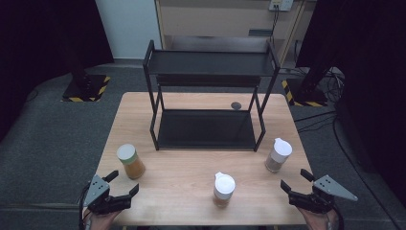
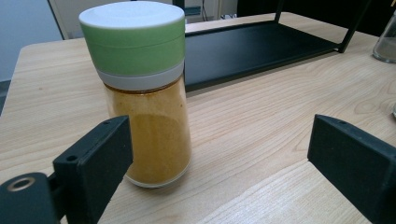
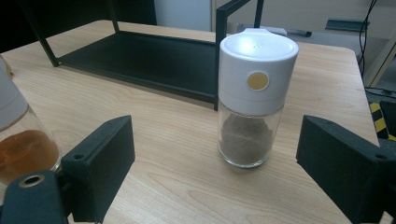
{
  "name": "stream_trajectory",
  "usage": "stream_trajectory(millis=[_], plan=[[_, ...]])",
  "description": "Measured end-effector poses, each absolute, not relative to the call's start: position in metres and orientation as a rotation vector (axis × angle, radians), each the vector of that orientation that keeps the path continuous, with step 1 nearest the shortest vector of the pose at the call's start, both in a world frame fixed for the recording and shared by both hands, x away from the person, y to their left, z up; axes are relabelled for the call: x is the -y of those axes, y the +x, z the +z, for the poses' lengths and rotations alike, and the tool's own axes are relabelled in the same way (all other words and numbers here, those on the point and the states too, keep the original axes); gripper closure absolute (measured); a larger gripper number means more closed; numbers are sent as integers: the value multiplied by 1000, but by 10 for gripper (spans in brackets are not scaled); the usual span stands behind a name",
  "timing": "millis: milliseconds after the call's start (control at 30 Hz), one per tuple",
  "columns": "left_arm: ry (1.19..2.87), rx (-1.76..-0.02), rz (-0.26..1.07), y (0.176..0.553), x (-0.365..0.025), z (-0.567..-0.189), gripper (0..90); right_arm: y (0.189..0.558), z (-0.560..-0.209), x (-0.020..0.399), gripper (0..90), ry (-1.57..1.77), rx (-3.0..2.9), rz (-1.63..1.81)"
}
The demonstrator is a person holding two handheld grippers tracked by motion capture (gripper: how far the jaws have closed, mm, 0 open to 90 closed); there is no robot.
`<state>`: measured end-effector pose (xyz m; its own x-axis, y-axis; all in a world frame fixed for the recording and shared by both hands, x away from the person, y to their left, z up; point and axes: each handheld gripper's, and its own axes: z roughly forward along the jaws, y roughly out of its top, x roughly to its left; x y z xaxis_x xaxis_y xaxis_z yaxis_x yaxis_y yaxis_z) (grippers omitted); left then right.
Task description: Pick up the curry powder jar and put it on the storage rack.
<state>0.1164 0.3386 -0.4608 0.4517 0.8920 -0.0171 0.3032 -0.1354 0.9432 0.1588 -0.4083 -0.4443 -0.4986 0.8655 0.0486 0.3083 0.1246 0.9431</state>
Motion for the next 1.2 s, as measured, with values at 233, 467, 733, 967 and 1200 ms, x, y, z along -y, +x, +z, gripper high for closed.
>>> stream_trajectory(millis=[233, 467, 733, 967, 1200], plan=[[1673, -1038, 724, 116, -338, -462, 64, 159, -445, 408, 121, 1119, -1890, 1371], [1670, -1041, 714, 116, -340, -462, 65, 159, -446, 408, 122, 1099, -1896, 1377], [1650, -1057, 729, 112, -339, -460, 63, 158, -446, 409, 119, 1108, -1886, 1382], [1647, -1071, 725, 106, -342, -454, 64, 158, -445, 408, 119, 1104, -1893, 1378], [1651, -1092, 713, 104, -344, -441, 64, 158, -445, 409, 121, 1109, -1890, 1378]])
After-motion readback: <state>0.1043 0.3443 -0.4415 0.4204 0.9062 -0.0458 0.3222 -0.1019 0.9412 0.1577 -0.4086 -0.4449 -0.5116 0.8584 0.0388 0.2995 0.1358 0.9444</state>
